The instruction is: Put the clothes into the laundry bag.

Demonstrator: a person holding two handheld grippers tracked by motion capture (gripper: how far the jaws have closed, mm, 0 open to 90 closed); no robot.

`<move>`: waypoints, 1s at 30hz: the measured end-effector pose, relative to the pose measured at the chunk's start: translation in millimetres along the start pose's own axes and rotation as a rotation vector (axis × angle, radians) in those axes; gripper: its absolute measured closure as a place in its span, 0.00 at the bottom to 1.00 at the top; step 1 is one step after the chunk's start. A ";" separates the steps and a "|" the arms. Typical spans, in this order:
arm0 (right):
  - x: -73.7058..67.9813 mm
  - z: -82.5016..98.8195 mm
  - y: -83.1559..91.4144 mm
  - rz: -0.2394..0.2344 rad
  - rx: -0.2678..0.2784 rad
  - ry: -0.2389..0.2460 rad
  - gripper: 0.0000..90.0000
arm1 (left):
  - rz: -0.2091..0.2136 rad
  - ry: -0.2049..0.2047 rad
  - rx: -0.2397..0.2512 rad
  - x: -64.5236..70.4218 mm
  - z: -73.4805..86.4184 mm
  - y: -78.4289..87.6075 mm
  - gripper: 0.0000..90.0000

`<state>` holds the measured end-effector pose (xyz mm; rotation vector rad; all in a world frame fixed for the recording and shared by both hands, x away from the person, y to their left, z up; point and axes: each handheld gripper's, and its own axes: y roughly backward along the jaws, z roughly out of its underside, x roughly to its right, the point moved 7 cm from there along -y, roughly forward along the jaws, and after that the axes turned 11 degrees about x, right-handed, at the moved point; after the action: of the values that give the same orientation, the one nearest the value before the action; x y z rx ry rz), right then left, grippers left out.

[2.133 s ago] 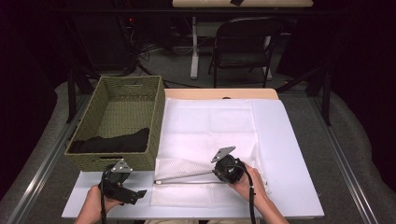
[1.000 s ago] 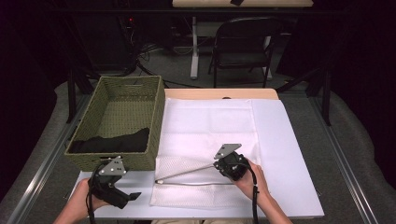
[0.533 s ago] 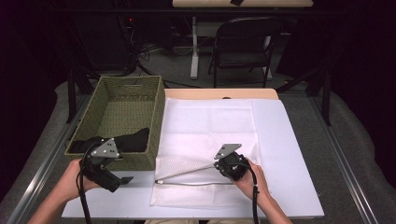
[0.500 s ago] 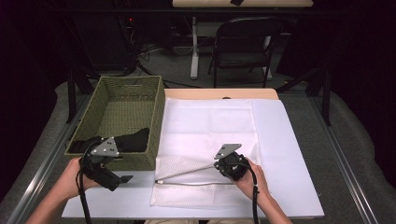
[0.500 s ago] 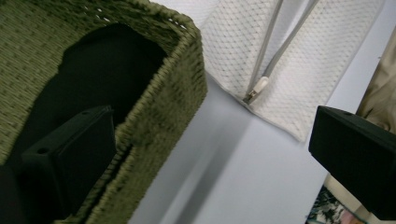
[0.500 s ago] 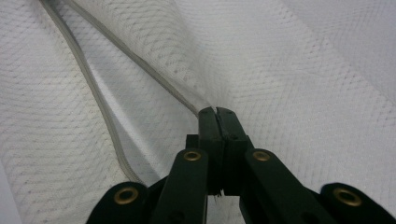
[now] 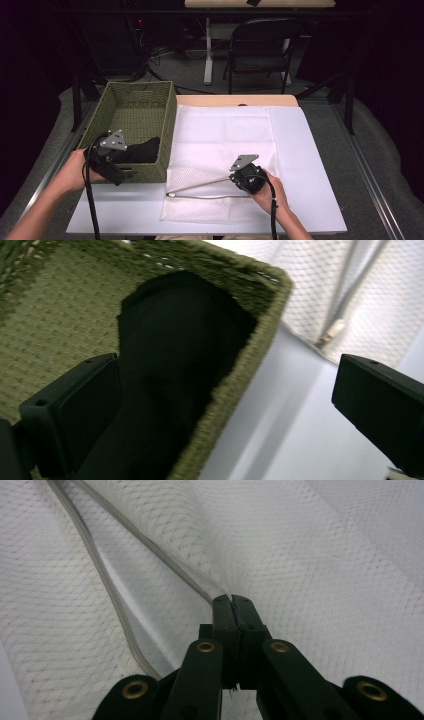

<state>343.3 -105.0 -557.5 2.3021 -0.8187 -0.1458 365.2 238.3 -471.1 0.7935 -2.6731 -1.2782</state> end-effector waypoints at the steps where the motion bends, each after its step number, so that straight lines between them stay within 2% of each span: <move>1: -0.2 0.2 0.0 0.000 -0.003 0.000 1.00 | 0.001 -0.003 -0.002 -2.9 -0.4 -0.7 0.00; 10: -1.1 0.8 -1.0 0.002 -0.006 0.000 1.00 | -0.023 -0.009 -0.072 -30.3 -1.6 -9.5 0.00; 13: -1.5 0.8 -1.0 0.001 -0.007 0.001 1.00 | -0.023 -0.006 -0.088 -39.8 -3.0 -12.0 0.00; 18: -1.3 1.1 -1.8 0.001 -0.010 0.008 1.00 | -0.020 -0.012 -0.140 -53.7 -2.7 -19.8 0.00; 28: -1.8 2.1 -2.4 -0.004 -0.014 0.012 1.00 | -0.003 0.017 -0.223 -69.7 11.0 -43.5 0.01; 30: -1.8 2.0 -2.3 -0.004 -0.012 0.013 1.00 | 0.004 0.010 -0.236 -70.8 14.2 -46.6 0.02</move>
<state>342.4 -103.8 -560.7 2.2911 -0.8049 -0.1374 441.9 258.2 -504.3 0.7589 -2.4518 -1.5472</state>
